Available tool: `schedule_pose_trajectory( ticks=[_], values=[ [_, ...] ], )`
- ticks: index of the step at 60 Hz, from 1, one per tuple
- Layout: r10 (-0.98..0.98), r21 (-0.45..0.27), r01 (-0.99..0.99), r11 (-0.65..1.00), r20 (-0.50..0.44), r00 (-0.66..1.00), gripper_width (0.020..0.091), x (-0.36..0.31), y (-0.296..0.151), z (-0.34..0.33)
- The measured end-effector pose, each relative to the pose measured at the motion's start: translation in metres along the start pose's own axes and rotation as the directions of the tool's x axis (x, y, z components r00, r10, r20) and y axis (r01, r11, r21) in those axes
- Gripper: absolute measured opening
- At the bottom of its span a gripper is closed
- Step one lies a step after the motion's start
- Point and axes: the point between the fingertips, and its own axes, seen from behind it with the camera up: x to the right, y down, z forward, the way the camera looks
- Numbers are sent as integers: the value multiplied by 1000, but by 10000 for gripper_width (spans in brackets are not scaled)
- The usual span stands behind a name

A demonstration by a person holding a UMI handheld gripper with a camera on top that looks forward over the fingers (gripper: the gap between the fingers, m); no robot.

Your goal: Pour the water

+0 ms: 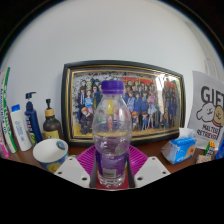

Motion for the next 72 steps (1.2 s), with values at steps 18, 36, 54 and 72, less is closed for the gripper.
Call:
schedule_pose_trajectory(
  ticks=[18, 36, 54, 72],
  values=[
    [91, -142, -94, 985, -28, 995, 848, 2, -1, -39],
    [95, -304, -123, 945, -107, 990, 855, -34, -12, -196],
    [-25, -365, -12, 931, -96, 995, 852, -89, -39, -352],
    [-48, -365, 8, 931, -101, 994, 854, -112, -54, -415]
  ],
)
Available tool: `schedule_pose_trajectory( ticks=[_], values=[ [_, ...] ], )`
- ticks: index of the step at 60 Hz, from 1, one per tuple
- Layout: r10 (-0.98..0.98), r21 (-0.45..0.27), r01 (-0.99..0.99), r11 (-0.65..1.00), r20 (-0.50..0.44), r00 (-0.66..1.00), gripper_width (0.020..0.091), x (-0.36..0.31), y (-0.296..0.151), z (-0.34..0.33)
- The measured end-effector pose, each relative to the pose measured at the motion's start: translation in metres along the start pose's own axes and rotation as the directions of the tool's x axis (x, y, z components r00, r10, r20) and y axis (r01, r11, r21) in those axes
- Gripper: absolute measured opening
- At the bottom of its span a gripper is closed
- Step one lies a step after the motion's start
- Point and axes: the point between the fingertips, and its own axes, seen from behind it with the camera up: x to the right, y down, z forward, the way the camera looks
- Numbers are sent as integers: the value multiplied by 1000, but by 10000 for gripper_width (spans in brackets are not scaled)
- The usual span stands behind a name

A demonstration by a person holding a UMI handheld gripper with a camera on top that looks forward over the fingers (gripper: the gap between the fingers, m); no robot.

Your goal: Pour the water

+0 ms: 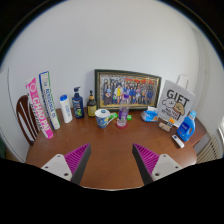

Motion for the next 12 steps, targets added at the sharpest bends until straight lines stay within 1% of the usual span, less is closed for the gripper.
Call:
schedule_pose_trajectory(
  ticks=[12],
  values=[
    [-21, 17, 21, 1000, -15, 1000, 853, 3, -5, -7]
  ],
)
